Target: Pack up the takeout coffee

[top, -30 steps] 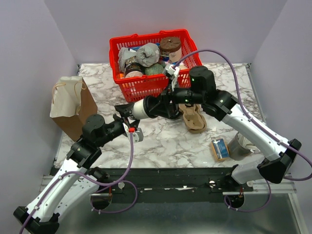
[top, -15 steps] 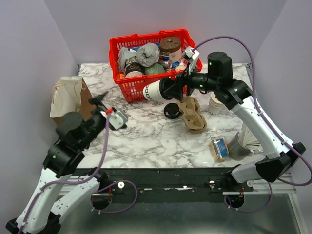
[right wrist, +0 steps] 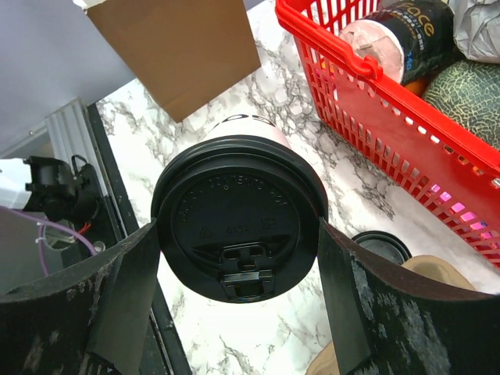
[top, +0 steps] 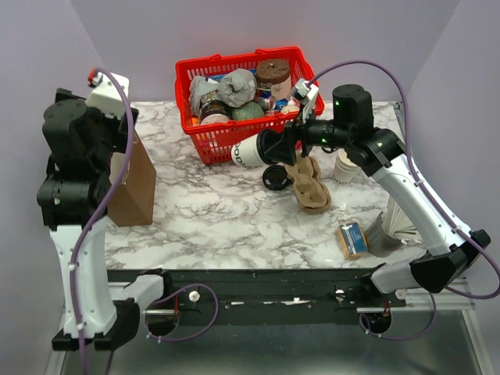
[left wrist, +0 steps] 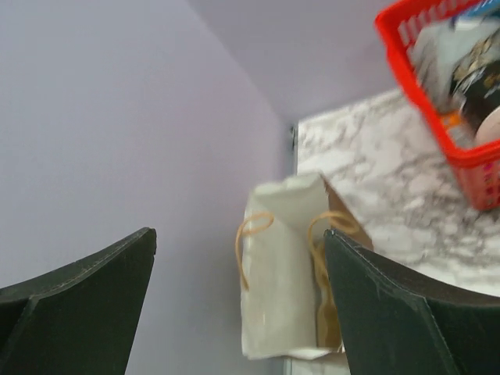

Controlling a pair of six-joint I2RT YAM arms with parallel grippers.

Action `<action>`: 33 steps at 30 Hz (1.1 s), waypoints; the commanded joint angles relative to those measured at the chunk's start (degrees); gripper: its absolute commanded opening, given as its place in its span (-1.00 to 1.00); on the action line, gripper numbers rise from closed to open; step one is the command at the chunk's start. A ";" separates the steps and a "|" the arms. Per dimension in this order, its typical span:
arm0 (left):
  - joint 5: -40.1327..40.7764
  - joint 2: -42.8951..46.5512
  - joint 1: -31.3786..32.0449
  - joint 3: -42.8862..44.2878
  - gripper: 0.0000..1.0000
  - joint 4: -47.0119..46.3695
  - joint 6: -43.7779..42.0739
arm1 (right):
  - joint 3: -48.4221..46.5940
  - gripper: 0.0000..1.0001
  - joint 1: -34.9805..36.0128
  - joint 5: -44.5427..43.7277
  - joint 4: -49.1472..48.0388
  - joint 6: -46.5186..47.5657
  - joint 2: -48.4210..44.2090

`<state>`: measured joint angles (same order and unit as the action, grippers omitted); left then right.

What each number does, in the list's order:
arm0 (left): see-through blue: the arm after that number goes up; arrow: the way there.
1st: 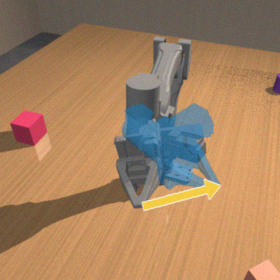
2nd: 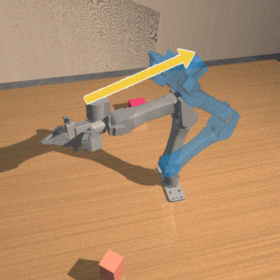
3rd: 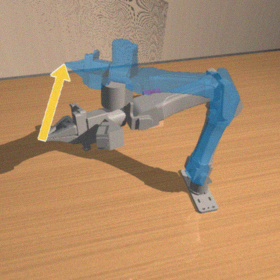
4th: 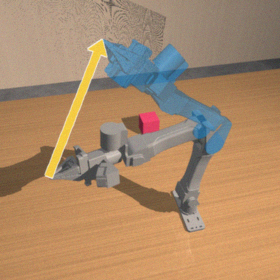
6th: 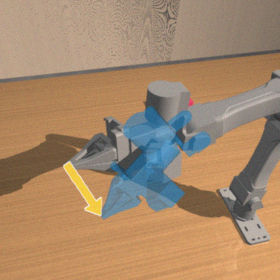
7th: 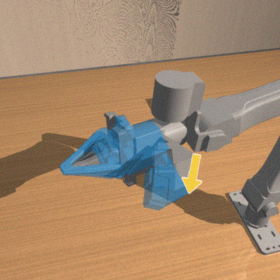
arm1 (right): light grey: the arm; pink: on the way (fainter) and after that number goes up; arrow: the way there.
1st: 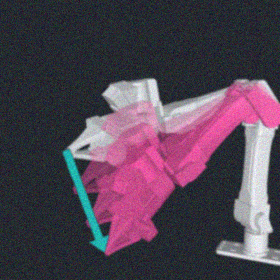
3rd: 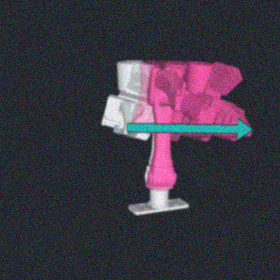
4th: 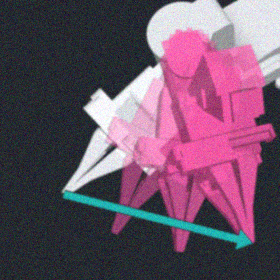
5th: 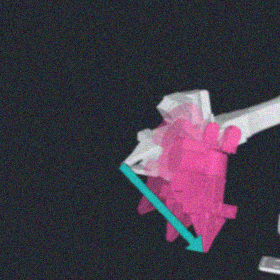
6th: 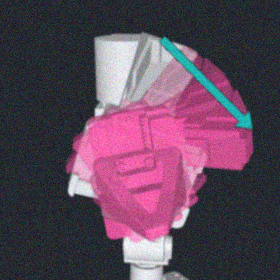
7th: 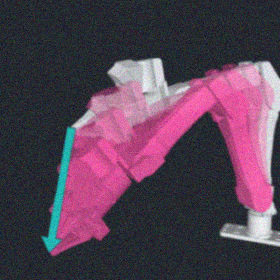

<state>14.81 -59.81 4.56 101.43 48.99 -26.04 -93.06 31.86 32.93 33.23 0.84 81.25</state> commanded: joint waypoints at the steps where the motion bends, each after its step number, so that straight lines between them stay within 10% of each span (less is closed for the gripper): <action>1: 2.59 -9.51 -13.49 6.93 0.90 17.61 3.80 | 0.42 0.22 -0.30 2.40 1.04 0.56 -2.15; 7: -7.33 -20.25 -31.87 15.56 0.83 27.74 9.86 | 2.70 0.22 -0.39 2.49 -0.01 0.65 -3.82; 20: -13.05 -19.11 -33.21 -3.50 0.50 20.27 14.26 | 2.17 0.23 -0.39 2.67 1.22 0.74 -3.65; 33: -14.19 -25.44 -33.30 -0.97 0.07 18.07 13.65 | 4.29 0.23 -0.39 2.84 0.78 2.59 -5.40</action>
<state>2.50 -82.61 -28.16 97.54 68.51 -12.78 -89.38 31.79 34.39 33.34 2.28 77.25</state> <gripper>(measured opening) 0.610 0.823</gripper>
